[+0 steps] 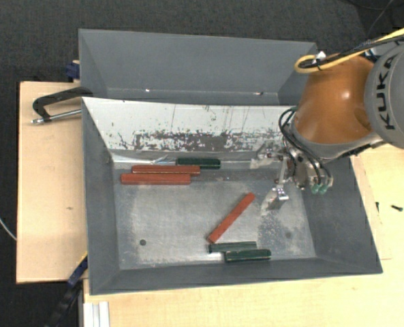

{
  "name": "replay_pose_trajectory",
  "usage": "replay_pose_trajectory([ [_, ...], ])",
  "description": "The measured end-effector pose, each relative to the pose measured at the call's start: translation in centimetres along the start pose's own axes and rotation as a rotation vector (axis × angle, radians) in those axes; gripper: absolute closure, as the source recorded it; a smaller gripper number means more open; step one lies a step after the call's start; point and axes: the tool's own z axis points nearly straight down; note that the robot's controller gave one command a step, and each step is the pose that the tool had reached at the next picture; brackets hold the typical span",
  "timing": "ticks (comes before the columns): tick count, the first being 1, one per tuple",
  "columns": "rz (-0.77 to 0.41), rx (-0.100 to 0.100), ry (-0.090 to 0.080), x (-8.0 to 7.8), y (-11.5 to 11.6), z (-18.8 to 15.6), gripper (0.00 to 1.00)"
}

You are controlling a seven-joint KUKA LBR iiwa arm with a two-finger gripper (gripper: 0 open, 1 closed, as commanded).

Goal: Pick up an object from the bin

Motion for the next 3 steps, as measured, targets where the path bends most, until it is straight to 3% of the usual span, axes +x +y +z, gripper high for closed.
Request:
replay_pose_trajectory([
  [1, -0.145, 0.000, 0.005, -1.5, 2.0, 8.5, 1.00],
  [2, -0.145, 0.000, 0.005, -1.5, 2.0, 8.5, 1.00],
  [3, -0.148, -0.002, 0.011, -0.6, 3.7, 4.1, 1.00],
])
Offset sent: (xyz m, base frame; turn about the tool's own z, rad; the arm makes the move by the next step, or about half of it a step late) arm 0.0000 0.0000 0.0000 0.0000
